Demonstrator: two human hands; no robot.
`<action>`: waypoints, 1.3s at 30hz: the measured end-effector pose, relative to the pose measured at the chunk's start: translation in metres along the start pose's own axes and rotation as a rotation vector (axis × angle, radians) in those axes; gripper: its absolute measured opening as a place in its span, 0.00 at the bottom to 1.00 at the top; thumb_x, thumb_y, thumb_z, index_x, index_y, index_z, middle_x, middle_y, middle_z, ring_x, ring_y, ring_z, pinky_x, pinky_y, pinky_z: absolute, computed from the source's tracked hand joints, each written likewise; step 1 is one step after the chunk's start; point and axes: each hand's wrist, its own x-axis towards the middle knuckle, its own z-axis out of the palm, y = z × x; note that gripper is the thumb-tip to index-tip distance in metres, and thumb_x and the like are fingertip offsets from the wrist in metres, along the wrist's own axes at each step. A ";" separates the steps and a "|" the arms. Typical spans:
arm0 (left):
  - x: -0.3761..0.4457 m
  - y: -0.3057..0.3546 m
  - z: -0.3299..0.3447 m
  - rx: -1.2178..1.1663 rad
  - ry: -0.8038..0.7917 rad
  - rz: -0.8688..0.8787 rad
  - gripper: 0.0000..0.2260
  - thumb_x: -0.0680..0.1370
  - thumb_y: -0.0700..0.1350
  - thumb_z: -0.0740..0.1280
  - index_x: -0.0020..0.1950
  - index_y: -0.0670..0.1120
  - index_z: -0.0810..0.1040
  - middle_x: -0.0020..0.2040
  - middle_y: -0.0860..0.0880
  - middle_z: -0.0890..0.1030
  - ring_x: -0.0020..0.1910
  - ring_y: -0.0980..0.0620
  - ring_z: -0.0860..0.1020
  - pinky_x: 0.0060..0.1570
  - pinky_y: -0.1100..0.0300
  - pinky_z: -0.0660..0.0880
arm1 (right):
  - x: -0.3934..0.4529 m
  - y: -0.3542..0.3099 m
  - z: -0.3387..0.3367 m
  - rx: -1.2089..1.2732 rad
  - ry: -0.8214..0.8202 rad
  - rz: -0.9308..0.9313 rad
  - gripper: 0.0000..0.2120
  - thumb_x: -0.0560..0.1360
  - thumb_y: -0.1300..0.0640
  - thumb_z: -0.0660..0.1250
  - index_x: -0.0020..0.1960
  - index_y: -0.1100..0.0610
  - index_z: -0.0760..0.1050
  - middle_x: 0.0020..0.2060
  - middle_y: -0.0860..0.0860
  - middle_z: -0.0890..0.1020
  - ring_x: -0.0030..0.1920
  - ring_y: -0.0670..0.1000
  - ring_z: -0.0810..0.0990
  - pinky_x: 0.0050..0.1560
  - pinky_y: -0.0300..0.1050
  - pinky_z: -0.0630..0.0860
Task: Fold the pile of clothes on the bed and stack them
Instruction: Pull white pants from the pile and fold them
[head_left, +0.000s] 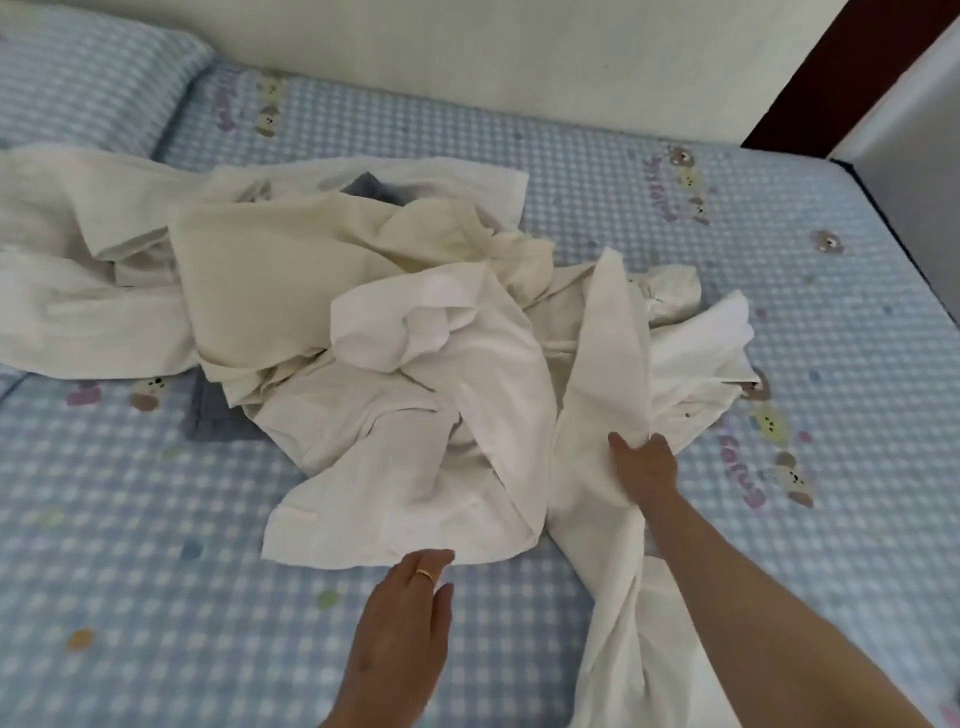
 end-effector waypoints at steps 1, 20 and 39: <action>0.005 0.002 0.001 -0.032 0.010 -0.036 0.14 0.77 0.42 0.65 0.63 0.48 0.75 0.59 0.56 0.76 0.58 0.58 0.75 0.57 0.71 0.66 | 0.002 -0.004 -0.001 0.009 -0.005 -0.047 0.21 0.76 0.53 0.65 0.64 0.65 0.69 0.59 0.62 0.76 0.62 0.61 0.73 0.61 0.51 0.68; -0.087 -0.091 -0.067 -0.144 0.076 -0.796 0.11 0.77 0.35 0.62 0.57 0.43 0.77 0.37 0.49 0.80 0.36 0.50 0.78 0.37 0.57 0.73 | -0.283 0.072 0.067 -0.377 -0.765 -1.008 0.19 0.81 0.51 0.55 0.70 0.52 0.67 0.67 0.48 0.71 0.64 0.49 0.70 0.61 0.41 0.67; 0.029 -0.067 -0.189 0.204 0.119 0.292 0.30 0.78 0.59 0.55 0.77 0.52 0.50 0.78 0.50 0.50 0.77 0.55 0.46 0.75 0.59 0.46 | -0.306 -0.100 0.109 0.166 -0.919 -0.861 0.12 0.76 0.65 0.59 0.48 0.57 0.80 0.42 0.47 0.83 0.42 0.45 0.79 0.45 0.39 0.74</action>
